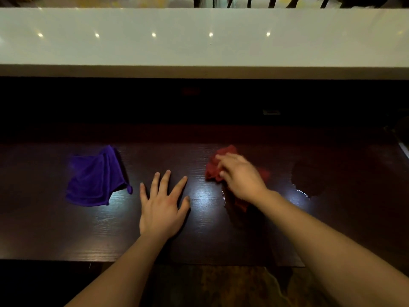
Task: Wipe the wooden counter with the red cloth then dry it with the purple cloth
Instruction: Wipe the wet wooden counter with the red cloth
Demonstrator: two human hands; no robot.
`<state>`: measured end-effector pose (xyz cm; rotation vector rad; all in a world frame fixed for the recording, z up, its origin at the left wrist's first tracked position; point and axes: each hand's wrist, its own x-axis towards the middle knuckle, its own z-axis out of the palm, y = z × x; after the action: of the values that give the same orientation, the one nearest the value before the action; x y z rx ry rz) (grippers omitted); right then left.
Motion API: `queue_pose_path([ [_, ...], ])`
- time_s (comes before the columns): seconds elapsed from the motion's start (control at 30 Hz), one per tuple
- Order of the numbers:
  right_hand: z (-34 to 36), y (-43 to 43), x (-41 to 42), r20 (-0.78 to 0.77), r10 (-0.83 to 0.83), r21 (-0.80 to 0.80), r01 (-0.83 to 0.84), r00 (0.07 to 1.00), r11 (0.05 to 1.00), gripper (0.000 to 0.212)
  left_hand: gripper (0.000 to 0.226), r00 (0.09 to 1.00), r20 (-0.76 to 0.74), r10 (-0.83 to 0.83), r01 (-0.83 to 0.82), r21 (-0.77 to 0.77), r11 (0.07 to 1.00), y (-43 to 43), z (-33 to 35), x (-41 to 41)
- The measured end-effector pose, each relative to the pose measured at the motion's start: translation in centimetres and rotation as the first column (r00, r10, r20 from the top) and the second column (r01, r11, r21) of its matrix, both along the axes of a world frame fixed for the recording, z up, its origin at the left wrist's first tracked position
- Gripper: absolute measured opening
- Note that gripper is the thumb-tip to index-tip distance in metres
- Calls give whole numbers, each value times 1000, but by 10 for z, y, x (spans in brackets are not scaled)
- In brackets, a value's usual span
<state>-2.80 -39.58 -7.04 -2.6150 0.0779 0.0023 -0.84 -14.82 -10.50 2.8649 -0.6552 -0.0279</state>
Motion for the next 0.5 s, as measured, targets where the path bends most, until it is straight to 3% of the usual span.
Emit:
queue_pose_path([
  [0.07, 0, -3, -16, 5, 170, -57, -169, 986, 984, 14, 57, 1000, 0, 2, -2, -2, 1000, 0, -1, 0],
  [0.1, 1, -14, -23, 25, 151, -96, -148, 988, 984, 14, 57, 1000, 0, 0, 0, -1, 1000, 1, -1, 0],
  [0.2, 6, -43, -34, 87, -193, -117, 202, 977, 972, 16, 57, 1000, 6, -6, 6, -2, 1000, 0, 0, 0],
  [0.27, 15, -49, -36, 36, -375, 62, 373, 926, 926, 14, 57, 1000, 2, -7, 7, -7, 1000, 0, 1, -1],
  [0.3, 21, -50, -37, -10, -419, 269, 406, 908, 874, 9, 58, 1000, 3, -7, 7, -6, 1000, 0, 2, -1],
  [0.37, 34, -51, -41, -105, -475, 663, 418, 874, 621, 14, 58, 1000, -2, -5, 5, 1, 1000, -1, 2, 0],
  [0.4, 38, -55, -45, -157, -496, 753, 428, 854, 499, 19, 58, 1000, -4, -4, 4, 4, 1000, 0, 1, 0],
  [0.43, 39, -59, -49, -206, -506, 771, 457, 838, 443, 21, 57, 1000, -2, -4, 4, 6, 1000, 0, 0, 0],
  [0.5, 34, -67, -55, -263, -529, 683, 543, 807, 489, 19, 57, 1000, 2, -11, 11, 11, 1000, -1, -1, 0],
])
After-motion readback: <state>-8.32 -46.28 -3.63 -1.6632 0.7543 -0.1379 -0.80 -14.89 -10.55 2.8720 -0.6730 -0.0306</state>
